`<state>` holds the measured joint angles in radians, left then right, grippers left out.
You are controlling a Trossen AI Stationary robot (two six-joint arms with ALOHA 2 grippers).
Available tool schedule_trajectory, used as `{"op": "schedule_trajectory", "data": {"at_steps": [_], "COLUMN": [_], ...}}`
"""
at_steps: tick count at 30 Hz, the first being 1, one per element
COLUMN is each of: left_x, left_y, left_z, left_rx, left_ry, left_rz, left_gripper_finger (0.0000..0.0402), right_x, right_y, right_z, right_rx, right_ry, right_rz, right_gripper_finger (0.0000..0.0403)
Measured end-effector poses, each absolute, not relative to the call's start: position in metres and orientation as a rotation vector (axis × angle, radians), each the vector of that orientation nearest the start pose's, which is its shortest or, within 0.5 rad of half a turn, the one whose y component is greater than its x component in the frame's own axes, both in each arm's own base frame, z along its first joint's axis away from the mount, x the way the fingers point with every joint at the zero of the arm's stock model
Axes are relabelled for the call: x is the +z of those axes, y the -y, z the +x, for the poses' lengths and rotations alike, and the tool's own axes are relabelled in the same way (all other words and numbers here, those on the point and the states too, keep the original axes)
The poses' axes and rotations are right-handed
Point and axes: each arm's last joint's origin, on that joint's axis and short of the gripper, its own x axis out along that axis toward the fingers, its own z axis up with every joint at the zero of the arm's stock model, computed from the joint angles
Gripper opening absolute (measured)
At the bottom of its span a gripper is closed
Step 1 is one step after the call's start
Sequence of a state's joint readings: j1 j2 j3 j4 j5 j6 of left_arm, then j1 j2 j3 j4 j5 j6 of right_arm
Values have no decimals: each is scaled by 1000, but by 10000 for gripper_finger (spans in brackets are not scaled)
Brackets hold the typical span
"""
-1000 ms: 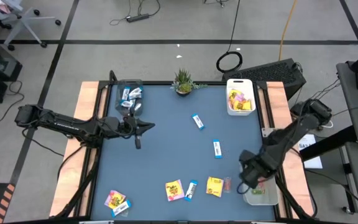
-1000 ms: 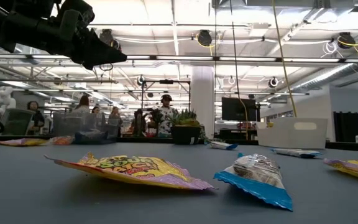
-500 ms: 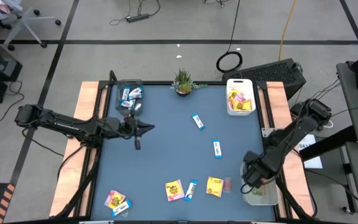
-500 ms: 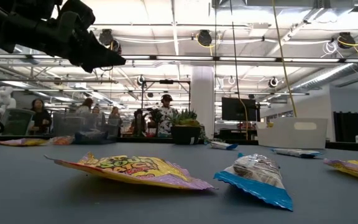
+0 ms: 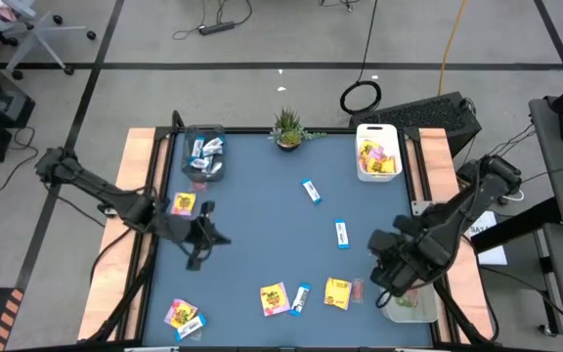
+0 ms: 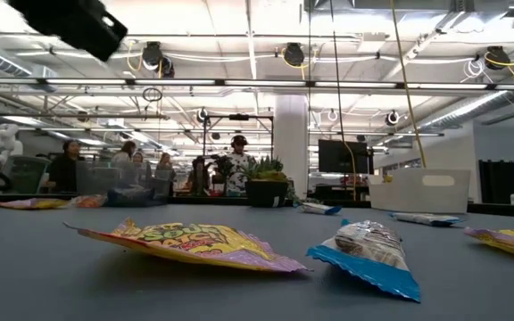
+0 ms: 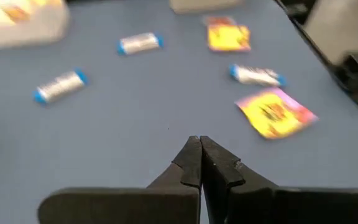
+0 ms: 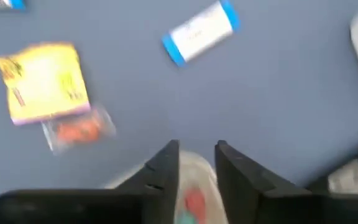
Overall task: Sort candy
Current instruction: Put the bottom left white chocolate bar into the transparent black bin
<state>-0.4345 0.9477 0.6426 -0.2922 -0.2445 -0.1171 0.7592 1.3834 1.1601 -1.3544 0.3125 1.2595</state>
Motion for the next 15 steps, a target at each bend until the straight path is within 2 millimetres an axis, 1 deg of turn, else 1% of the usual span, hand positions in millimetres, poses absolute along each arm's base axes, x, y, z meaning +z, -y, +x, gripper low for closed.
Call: {"op": "schedule_trajectory", "data": {"at_steps": [4, 5, 6, 10, 15], "left_x": [249, 248, 247, 237, 222], "left_y": [100, 107, 114, 143, 179], "left_z": [175, 175, 174, 173, 171], "left_rx": [-182, -191, -199, -210, -212], "left_ry": [-692, -717, -741, -862, -1041], "left_rz": [9, -10, -27, -100, -255], "left_gripper_finger": [2, 2, 2, 2, 2], "right_x": [263, 260, 256, 240, 225], "right_y": [-142, -140, -138, -130, -120], "right_z": [184, 189, 193, 213, 232], "right_rx": [-418, -398, -378, -305, -223], "right_ry": [-1171, -1154, -1135, -1041, -923], "right_rz": [156, 139, 122, 89, 65], "right_gripper_finger": [22, 12, 7, 11, 2]}}
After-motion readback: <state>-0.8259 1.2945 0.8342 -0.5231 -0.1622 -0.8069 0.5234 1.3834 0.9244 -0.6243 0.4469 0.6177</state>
